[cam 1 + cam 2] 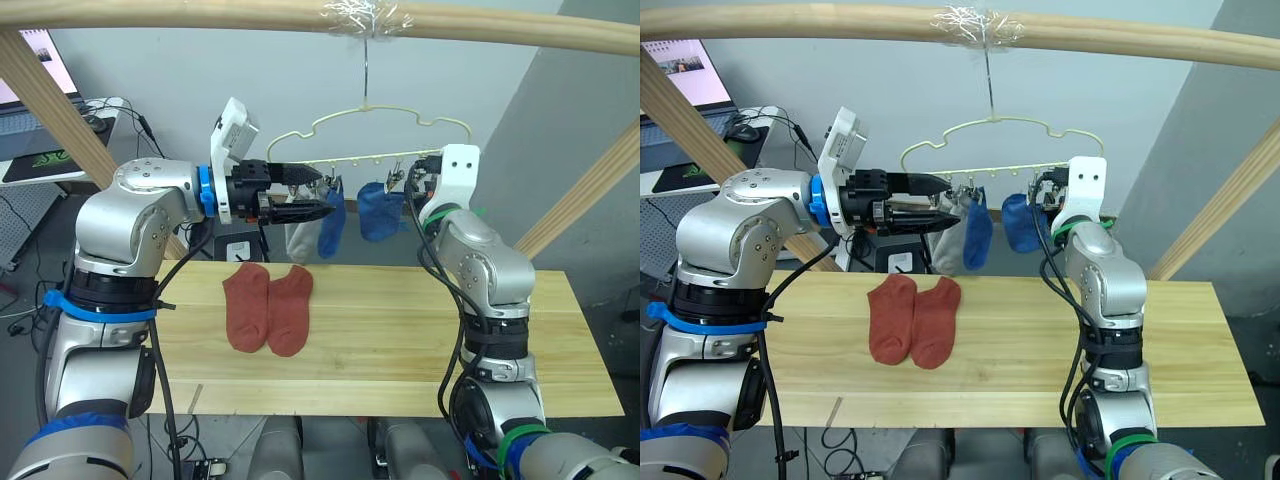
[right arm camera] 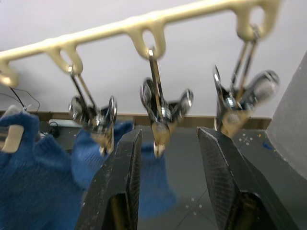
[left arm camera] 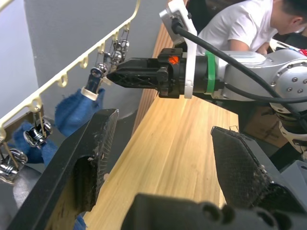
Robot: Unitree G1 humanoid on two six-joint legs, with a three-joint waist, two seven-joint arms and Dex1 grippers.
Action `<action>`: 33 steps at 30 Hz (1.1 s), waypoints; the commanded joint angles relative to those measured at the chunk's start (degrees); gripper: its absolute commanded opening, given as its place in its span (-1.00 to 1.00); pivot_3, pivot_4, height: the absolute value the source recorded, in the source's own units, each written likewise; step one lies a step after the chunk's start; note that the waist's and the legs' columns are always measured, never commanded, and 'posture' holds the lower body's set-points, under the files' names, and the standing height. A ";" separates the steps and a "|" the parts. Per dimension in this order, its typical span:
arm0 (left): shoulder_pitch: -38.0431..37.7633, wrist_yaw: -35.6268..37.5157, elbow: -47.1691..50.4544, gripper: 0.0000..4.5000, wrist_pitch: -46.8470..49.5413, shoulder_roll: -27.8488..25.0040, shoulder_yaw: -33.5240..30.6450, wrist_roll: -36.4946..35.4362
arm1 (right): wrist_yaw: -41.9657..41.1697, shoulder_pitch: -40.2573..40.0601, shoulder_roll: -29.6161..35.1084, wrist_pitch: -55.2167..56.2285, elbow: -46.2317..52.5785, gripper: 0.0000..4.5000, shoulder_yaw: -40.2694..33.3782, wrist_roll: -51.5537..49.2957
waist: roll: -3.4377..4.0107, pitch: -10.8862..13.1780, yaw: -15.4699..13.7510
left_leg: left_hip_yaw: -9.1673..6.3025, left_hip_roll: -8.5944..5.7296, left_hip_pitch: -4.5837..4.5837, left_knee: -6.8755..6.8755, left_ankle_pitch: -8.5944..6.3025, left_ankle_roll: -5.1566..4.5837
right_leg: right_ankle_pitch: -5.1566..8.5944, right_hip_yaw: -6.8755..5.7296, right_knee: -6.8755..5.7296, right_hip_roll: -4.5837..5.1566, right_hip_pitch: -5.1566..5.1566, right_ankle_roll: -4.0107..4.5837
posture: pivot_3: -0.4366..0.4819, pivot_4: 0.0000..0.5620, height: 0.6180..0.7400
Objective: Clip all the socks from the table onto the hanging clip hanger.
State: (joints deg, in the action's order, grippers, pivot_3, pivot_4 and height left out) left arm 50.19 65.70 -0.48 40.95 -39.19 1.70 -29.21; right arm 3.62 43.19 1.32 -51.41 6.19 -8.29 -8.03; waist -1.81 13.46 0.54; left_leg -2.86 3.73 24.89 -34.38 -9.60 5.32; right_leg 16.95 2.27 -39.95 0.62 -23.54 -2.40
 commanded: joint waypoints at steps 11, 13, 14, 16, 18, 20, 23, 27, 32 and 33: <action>-0.34 -1.10 2.28 0.57 -0.01 -0.74 -1.99 -1.11 | -0.83 7.05 1.01 6.11 -7.90 -0.16 -1.42 -0.83 | 0.00 0.00 -0.62 | 0.00 0.00 0.00 0.00 0.00 0.00 | 0.00 0.00 0.01 0.00 0.00 0.00 | 0.33 -0.32 1.00; -0.42 -1.25 2.37 0.57 -0.03 -0.75 -1.94 -1.14 | -0.79 7.40 1.02 6.36 -8.38 -0.16 -1.45 -0.84 | 0.00 0.00 -0.63 | 0.00 0.00 0.00 0.00 0.00 0.00 | 0.00 0.00 0.00 0.00 0.00 0.00 | 0.33 -0.31 1.00; -0.48 -1.34 2.42 0.57 -0.06 -0.76 -1.91 -1.11 | -0.77 7.60 1.01 6.49 -8.61 -0.16 -1.47 -0.84 | 0.00 0.00 -0.62 | 0.00 0.00 0.00 0.00 0.00 0.00 | 0.00 0.00 0.00 0.00 0.00 0.00 | 0.33 -0.31 1.00; -0.57 -1.46 2.40 0.57 -0.21 -0.75 -1.82 -0.98 | -0.72 7.95 1.01 6.75 -9.10 -0.16 -1.51 -0.78 | 0.00 0.00 -0.62 | 0.01 0.00 0.00 0.00 0.00 0.00 | 0.00 0.00 0.00 0.00 0.00 0.00 | 0.33 -0.31 1.00; -0.65 -1.64 2.59 0.57 -0.18 -0.71 -1.80 -0.97 | -0.69 8.00 1.07 6.87 -9.19 -0.16 -1.54 -0.75 | 0.01 0.01 -0.62 | 0.00 0.00 0.00 0.00 0.00 0.00 | 0.00 0.00 0.00 0.00 0.00 0.00 | 0.33 -0.31 1.00; -0.71 -1.78 2.67 0.57 -0.20 -0.64 -1.75 -0.93 | -0.48 8.10 1.11 7.13 -9.39 -0.16 -1.61 -0.63 | 0.01 0.01 -0.62 | 0.00 0.00 0.00 0.00 0.00 0.00 | 0.00 0.00 0.00 0.00 0.00 0.00 | 0.33 -0.31 1.00; -0.85 -1.84 2.58 0.57 -0.44 -0.59 -1.59 -0.74 | -0.11 8.40 1.16 7.63 -9.85 -0.16 -1.83 -0.50 | 0.01 0.01 -0.62 | 0.00 0.00 0.00 0.00 0.00 0.00 | 0.00 0.00 0.01 0.00 0.00 0.00 | 0.33 -0.31 1.00; -0.86 -1.90 2.54 0.57 -0.58 -0.61 -1.52 -0.59 | 0.10 8.89 1.27 7.90 -10.26 -0.16 -2.02 -0.62 | 0.01 0.01 -0.62 | 0.00 0.00 0.00 0.00 0.00 0.00 | 0.00 0.00 0.00 0.00 0.00 0.00 | 0.33 -0.31 1.00; -0.90 -2.11 2.58 0.57 -0.72 -0.54 -1.45 -0.46 | 0.10 9.26 1.40 8.21 -10.66 -0.16 -2.04 -0.64 | 0.01 0.01 -0.62 | 0.00 0.00 0.00 0.01 0.00 0.00 | 0.00 0.00 0.00 0.00 0.00 0.00 | 0.33 -0.31 1.00; -0.94 -2.17 2.63 0.57 -0.73 -0.54 -1.43 -0.48 | 0.10 9.29 1.42 8.27 -10.71 -0.16 -2.02 -0.64 | 0.01 0.01 -0.62 | 0.00 0.00 0.00 0.01 0.00 0.00 | 0.00 -0.01 0.00 0.00 0.00 0.00 | 0.33 -0.31 1.00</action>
State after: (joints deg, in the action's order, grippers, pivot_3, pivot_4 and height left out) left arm 49.08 63.64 0.07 40.99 -39.24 1.63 -29.15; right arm 3.72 50.67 2.18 -44.40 -5.43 -9.99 -8.11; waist -1.80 13.46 -0.08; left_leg -2.86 3.73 24.89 -34.38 -9.60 5.32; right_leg 16.95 2.27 -39.94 0.62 -23.54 -2.40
